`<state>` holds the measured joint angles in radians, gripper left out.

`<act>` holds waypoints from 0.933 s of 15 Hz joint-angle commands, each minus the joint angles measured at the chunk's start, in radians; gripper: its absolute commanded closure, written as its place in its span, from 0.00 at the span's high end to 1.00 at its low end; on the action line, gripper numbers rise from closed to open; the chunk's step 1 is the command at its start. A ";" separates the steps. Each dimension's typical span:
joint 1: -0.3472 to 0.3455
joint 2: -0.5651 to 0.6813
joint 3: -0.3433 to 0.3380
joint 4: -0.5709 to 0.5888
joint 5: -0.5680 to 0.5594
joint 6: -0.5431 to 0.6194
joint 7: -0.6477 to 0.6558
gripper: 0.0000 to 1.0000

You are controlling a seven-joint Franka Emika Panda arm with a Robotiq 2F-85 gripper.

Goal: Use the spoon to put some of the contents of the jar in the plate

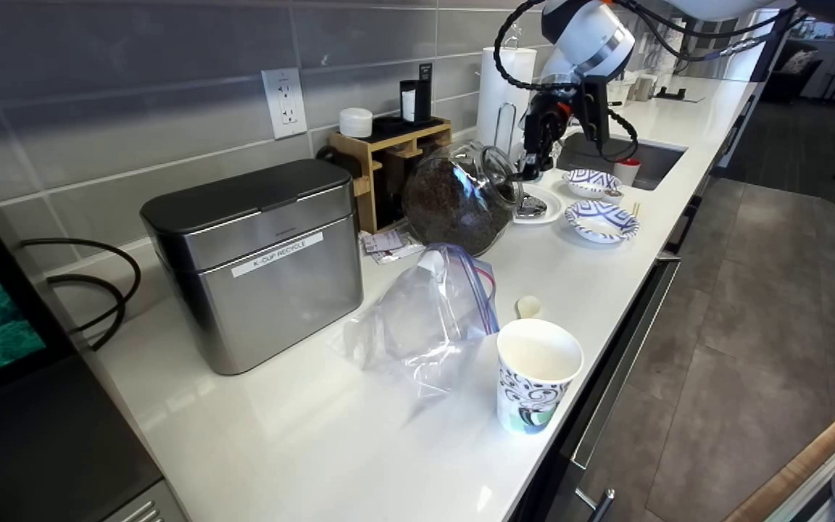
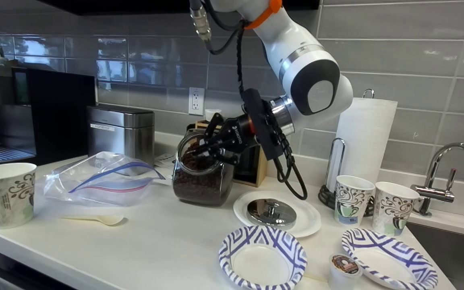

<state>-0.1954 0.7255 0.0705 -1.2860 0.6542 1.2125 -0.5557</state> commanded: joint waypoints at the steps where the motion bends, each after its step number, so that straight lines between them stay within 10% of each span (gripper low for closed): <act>1: 0.021 0.005 -0.009 0.032 -0.059 -0.022 0.084 0.01; 14: -0.045 -0.101 0.008 -0.089 -0.050 -0.038 -0.090 0.01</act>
<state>-0.2089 0.6933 0.0765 -1.2938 0.6106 1.2070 -0.5730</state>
